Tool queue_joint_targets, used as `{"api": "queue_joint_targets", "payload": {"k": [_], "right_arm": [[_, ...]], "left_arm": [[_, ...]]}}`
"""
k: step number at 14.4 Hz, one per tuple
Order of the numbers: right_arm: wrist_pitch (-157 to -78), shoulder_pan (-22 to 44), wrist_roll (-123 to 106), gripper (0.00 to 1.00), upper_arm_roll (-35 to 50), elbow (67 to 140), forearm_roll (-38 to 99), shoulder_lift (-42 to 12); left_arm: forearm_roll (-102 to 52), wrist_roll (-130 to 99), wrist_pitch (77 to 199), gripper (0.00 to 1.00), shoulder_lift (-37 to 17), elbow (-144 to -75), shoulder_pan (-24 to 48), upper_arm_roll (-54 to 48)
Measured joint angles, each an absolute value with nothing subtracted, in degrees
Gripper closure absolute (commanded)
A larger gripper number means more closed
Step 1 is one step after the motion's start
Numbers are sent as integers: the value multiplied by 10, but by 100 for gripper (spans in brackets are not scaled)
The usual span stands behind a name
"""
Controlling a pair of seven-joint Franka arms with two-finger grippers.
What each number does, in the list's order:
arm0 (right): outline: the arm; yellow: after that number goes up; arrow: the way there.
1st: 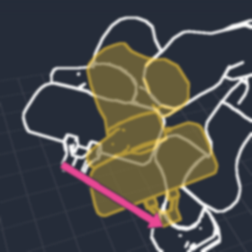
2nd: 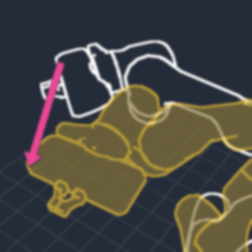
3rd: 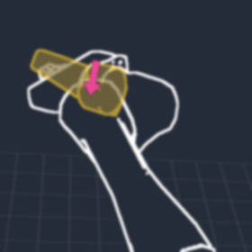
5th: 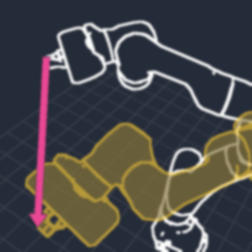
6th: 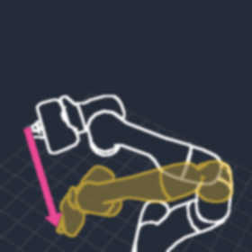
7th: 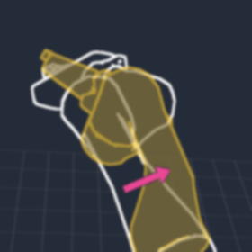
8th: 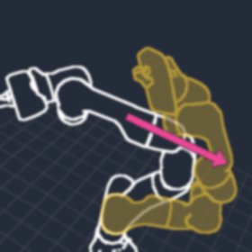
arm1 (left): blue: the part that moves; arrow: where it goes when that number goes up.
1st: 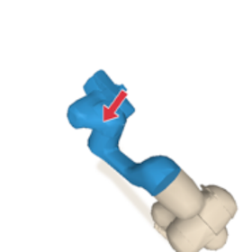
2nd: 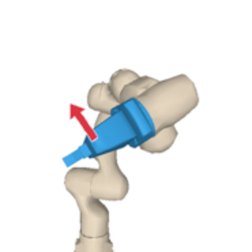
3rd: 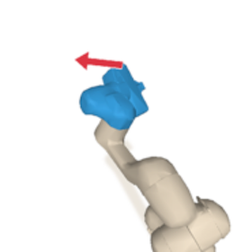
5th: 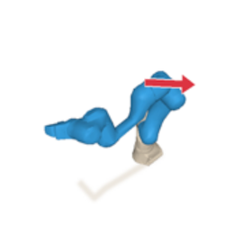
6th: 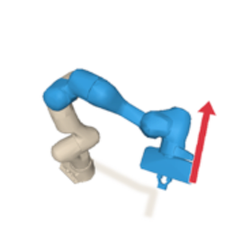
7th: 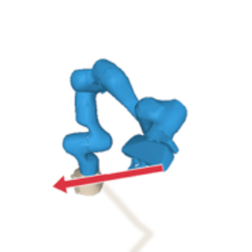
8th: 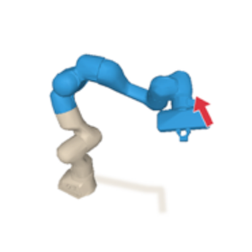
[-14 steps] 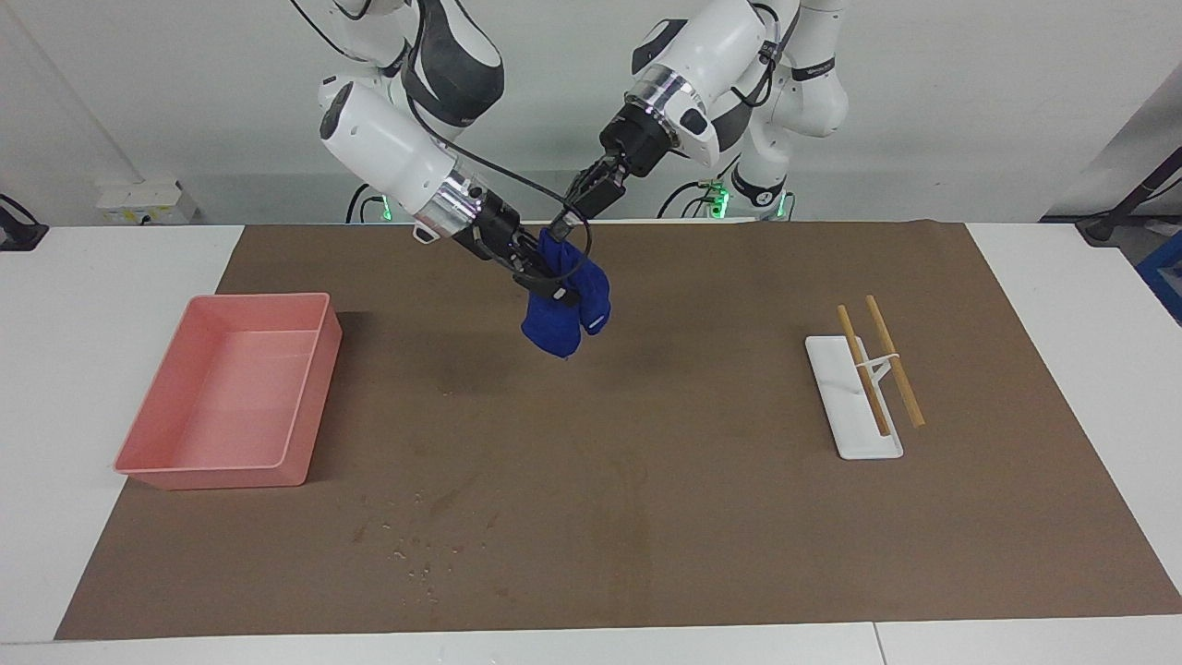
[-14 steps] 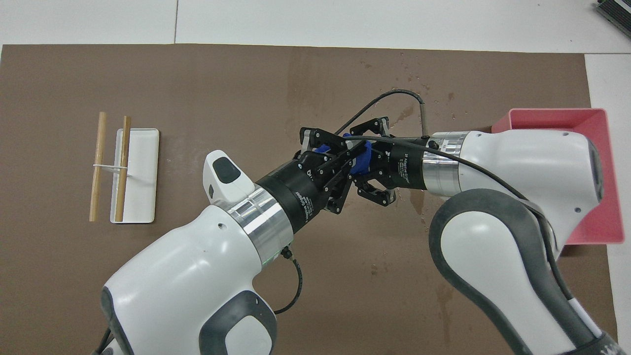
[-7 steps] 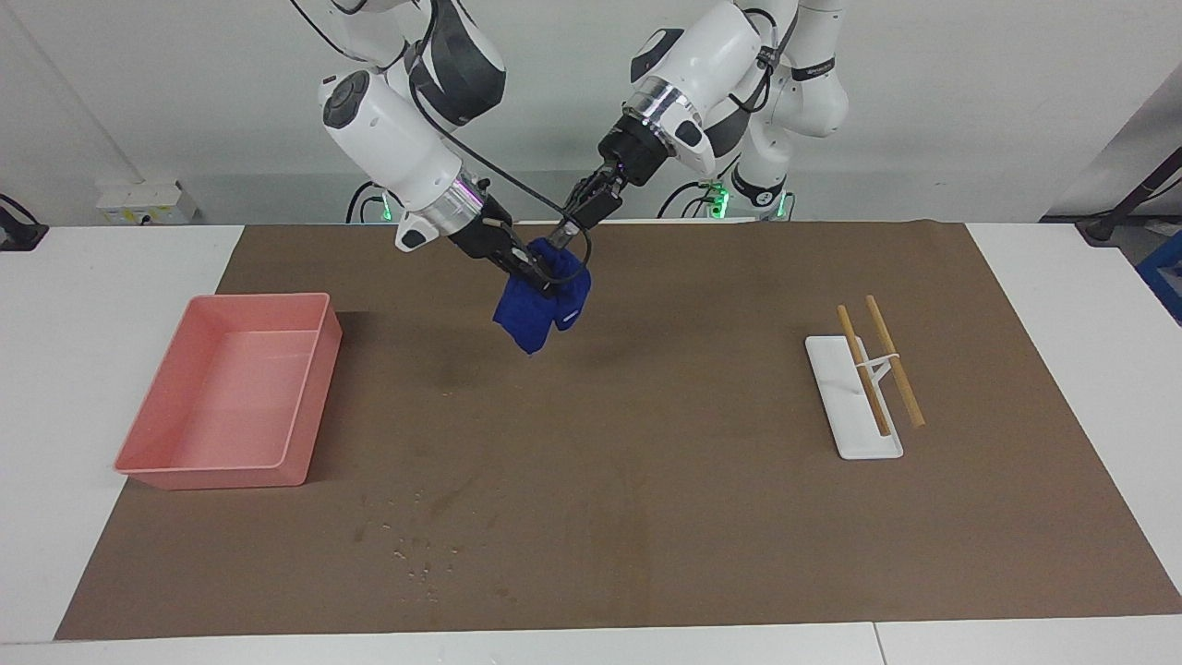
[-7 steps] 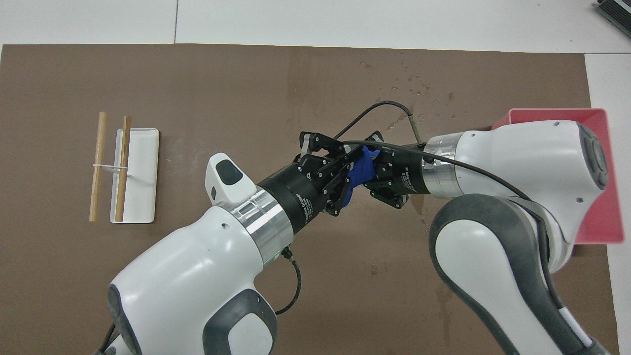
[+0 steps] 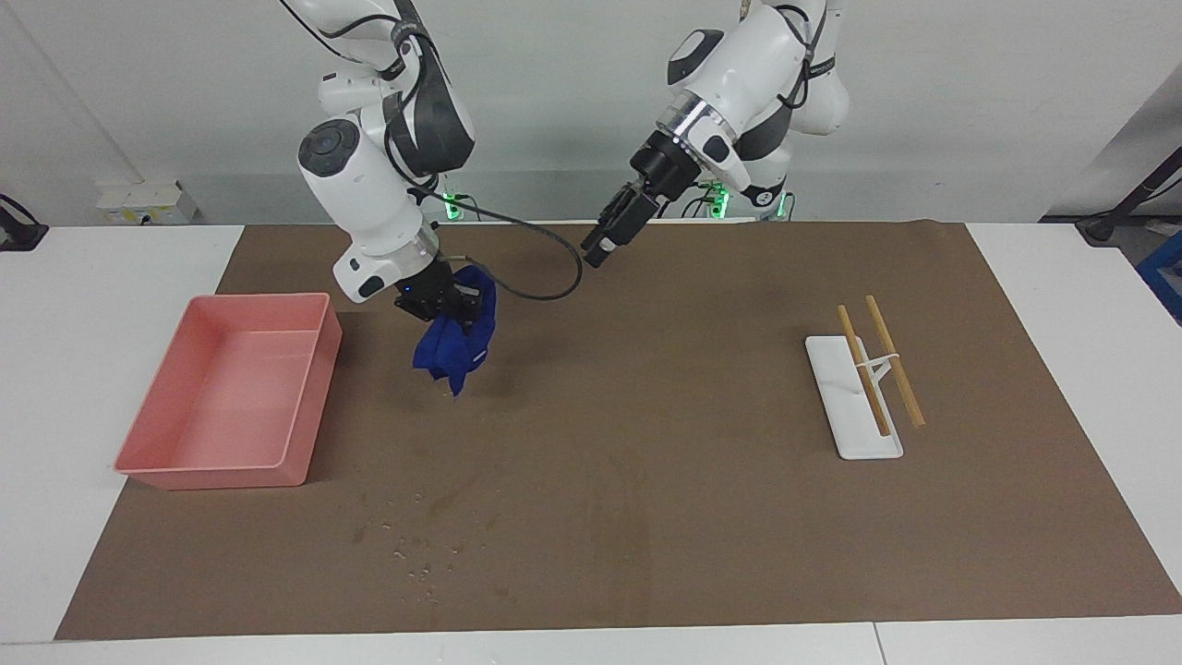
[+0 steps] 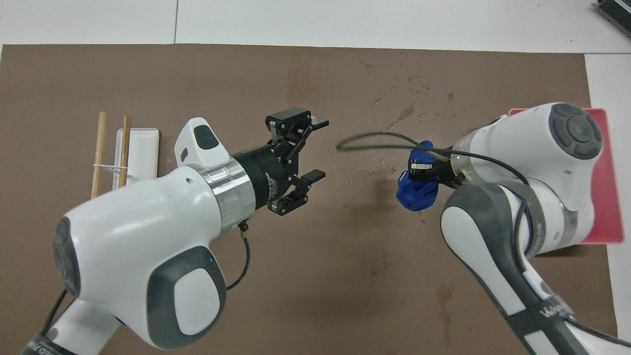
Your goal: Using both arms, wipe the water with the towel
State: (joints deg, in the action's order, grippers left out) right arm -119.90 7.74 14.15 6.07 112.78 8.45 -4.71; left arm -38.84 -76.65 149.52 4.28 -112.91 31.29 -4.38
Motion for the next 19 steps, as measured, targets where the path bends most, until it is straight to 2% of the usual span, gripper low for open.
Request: {"api": "queue_joint_targets", "payload": {"k": [4, 8, 11, 14, 19], "right_arm": [[-1318, 82, 100, 100, 65, 1162, -37, -117], [-1364, 84, 100, 100, 65, 1199, -67, -134], [-1365, 77, 100, 100, 65, 1232, -67, -128], [-1343, 73, 100, 100, 65, 1262, -55, -103], [-1222, 71, 101, 100, 65, 1291, 41, -68]], "left_arm": [[-208, -628, 1343, 0, 47, -1101, 232, -41], [-126, -371, 1250, 0, 46, -1101, 160, -40], [-66, -208, 1183, 0, 46, -1097, 114, -39], [-36, -69, 1088, 0, 46, -1062, 82, -38], [-3, 3, 943, 0, 33, -971, 60, -37]]}}
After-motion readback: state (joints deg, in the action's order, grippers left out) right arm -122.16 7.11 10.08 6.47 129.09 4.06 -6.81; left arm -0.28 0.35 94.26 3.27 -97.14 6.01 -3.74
